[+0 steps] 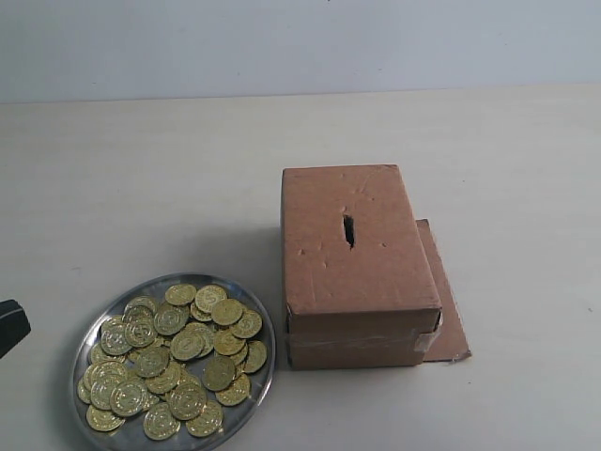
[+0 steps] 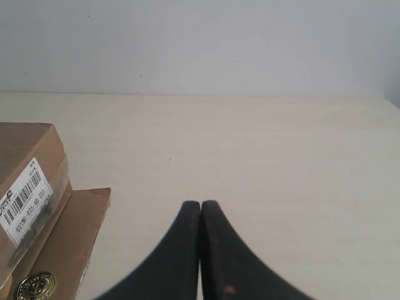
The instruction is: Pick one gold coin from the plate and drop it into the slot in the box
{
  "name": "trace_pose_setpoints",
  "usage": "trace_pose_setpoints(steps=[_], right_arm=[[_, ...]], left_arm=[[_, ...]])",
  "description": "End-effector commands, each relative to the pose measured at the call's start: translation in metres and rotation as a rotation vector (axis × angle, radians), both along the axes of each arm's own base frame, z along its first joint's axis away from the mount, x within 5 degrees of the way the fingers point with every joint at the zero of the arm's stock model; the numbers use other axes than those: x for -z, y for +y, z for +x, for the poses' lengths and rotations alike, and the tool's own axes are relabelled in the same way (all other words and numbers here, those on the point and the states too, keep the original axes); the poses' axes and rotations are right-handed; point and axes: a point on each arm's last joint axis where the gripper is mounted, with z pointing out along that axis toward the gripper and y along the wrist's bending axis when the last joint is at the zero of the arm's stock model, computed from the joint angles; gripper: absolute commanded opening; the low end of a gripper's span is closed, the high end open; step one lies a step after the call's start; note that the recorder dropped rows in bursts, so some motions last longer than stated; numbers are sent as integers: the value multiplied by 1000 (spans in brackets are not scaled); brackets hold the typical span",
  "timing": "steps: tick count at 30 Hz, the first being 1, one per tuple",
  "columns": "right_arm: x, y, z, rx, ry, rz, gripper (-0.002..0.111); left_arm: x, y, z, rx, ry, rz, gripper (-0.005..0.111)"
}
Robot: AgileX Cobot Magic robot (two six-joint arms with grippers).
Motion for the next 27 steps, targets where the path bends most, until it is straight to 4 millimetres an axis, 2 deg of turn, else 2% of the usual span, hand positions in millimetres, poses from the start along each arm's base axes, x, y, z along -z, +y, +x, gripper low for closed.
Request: trace_pose_setpoints(steps=[1, 3, 8, 11, 14, 27], right_arm=[[1, 0, 0, 4, -8, -2, 0], [1, 0, 0, 4, -8, -2, 0], [0, 0, 0, 4, -10, -2, 0], [0, 0, 0, 4, -10, -2, 0], [0, 0, 0, 3, -10, 0, 0], [0, 0, 0, 3, -10, 0, 0]], left_arm=[[0, 1, 0, -2, -13, 6, 1], [-1, 4, 2, -32, -96, 77, 1], [-5, 18, 4, -209, -137, 51, 1], [-5, 31, 1, -376, -152, 44, 1], [-7, 37, -5, -470, -199, 35, 1], [-3, 38, -5, -518, -162, 62, 1]])
